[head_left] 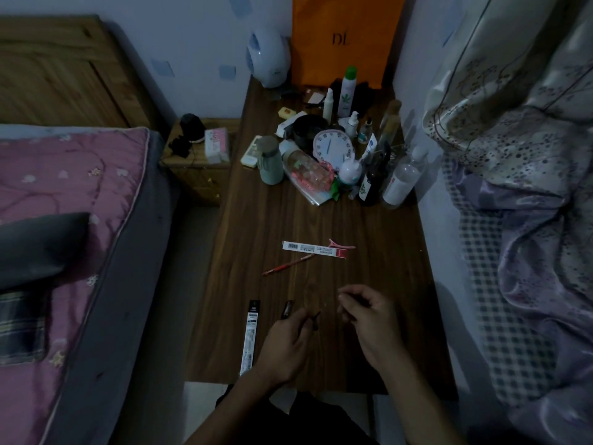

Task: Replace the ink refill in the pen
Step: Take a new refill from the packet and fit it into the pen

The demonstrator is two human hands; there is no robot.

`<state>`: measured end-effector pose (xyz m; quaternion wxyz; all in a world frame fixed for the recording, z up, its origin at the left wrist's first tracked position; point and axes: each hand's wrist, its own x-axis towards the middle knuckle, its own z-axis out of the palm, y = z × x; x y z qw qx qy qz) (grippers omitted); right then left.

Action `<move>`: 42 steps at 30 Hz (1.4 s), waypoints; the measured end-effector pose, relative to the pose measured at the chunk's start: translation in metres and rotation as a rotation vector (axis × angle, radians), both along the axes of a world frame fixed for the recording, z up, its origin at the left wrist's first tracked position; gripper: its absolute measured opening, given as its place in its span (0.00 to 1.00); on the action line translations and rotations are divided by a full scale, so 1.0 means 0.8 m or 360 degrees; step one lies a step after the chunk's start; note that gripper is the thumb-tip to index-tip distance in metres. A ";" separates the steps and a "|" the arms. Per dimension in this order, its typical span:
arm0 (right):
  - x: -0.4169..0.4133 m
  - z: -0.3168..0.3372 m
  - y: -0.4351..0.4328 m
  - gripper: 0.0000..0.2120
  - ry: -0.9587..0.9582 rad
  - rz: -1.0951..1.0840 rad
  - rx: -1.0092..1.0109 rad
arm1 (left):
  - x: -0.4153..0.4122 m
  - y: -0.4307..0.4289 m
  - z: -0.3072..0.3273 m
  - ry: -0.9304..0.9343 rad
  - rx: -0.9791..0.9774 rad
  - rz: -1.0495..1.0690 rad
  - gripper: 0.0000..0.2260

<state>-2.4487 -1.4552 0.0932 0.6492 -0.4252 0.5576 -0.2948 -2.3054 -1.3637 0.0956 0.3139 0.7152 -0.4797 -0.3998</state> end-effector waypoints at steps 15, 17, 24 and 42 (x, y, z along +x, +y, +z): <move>0.016 0.022 0.017 0.11 0.0022 0.0348 -0.0198 | 0.013 0.025 0.043 -0.0059 -0.0174 -0.0016 0.10; 0.016 0.020 0.020 0.10 0.0028 0.0328 -0.0200 | 0.012 0.025 0.046 -0.0044 -0.0181 -0.0016 0.11; 0.015 0.019 0.024 0.09 0.0028 0.0318 -0.0211 | 0.011 0.027 0.046 -0.0029 -0.0230 -0.0022 0.10; 0.026 0.022 0.027 0.10 0.0040 0.0378 -0.0083 | 0.011 0.031 0.030 0.0251 -0.0103 0.0129 0.12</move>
